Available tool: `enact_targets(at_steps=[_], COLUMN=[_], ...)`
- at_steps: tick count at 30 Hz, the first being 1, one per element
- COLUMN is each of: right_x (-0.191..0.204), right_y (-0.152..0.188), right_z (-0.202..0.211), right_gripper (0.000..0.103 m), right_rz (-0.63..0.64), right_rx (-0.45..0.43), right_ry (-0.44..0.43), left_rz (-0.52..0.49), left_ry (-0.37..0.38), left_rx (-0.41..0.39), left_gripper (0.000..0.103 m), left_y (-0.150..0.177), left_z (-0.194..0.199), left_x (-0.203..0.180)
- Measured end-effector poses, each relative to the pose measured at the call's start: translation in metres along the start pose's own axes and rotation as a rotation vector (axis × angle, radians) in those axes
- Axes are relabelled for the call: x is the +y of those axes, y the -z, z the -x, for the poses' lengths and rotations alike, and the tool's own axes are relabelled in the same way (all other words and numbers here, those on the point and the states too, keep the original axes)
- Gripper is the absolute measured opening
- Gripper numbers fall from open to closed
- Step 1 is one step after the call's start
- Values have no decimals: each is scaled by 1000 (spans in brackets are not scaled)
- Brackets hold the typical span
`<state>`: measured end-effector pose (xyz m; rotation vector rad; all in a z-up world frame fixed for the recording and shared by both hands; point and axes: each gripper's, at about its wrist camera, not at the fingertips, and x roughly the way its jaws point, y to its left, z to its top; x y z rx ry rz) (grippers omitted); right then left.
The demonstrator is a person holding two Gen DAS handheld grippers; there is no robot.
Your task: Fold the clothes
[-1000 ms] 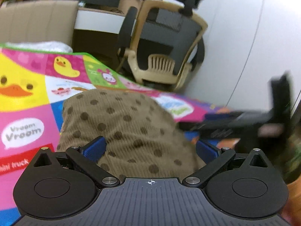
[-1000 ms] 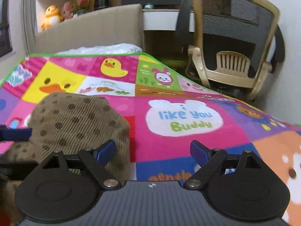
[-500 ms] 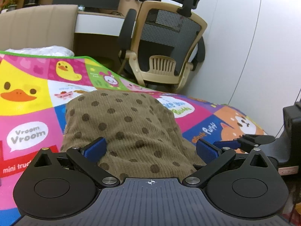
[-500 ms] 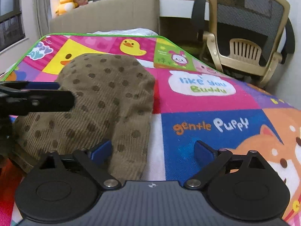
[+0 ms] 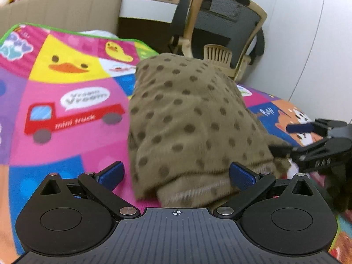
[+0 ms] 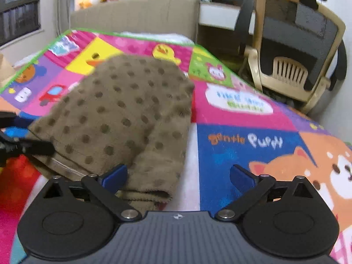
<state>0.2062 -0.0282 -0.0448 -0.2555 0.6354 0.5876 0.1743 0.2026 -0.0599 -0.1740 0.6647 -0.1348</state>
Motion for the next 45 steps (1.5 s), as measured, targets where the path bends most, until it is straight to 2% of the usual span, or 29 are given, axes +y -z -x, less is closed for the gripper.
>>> enact_targets(at_steps=[3, 6, 9, 12, 15, 18, 21, 24, 27, 30, 32, 35, 38, 40, 43, 45], right_x=[9, 29, 40, 30, 26, 27, 16, 2, -12, -14, -12, -13, -15, -17, -22, -25], right_y=[1, 6, 6, -8, -11, 1, 21, 39, 52, 63, 67, 74, 81, 88, 88, 85], right_z=[14, 12, -7, -23, -23, -3, 22, 44, 64, 79, 85, 89, 89, 86, 84, 79], right_gripper=[100, 100, 100, 100, 100, 103, 103, 103, 103, 103, 103, 103, 103, 103, 103, 103], right_rz=[66, 193, 267, 194, 146, 137, 105, 35, -42, -38, 2, 60, 65, 37, -11, -17], right_rx=[-37, -10, 6, -1, -10, -50, -96, -139, -174, -194, -185, -115, -45, -19, -23, -35], right_ry=[-50, -86, 8, 46, 26, 6, 23, 45, 24, 28, 49, 33, 2, 27, 68, 89], left_rz=[-37, -57, -58, -32, -18, -23, -21, -73, -108, -73, -42, -10, -40, -49, -20, 7], left_ry=[0, -3, -83, -150, -167, -136, -110, -116, -133, -139, -181, -232, -259, -265, -236, -266], left_rx=[9, 27, 26, 12, -10, -41, -42, -47, -57, -31, -21, 13, 7, 2, 29, 29], left_gripper=[103, 103, 103, 103, 103, 103, 103, 103, 103, 103, 103, 103, 103, 103, 103, 103], left_y=[5, 7, 3, -4, -2, 11, 26, 43, 58, 67, 69, 72, 76, 78, 77, 76], left_z=[7, 6, 0, -7, -3, 12, 26, 39, 53, 63, 66, 67, 66, 65, 55, 48], left_x=[1, 0, -2, 3, -1, -14, -27, -44, -55, -57, -59, -69, -95, -111, -127, -134])
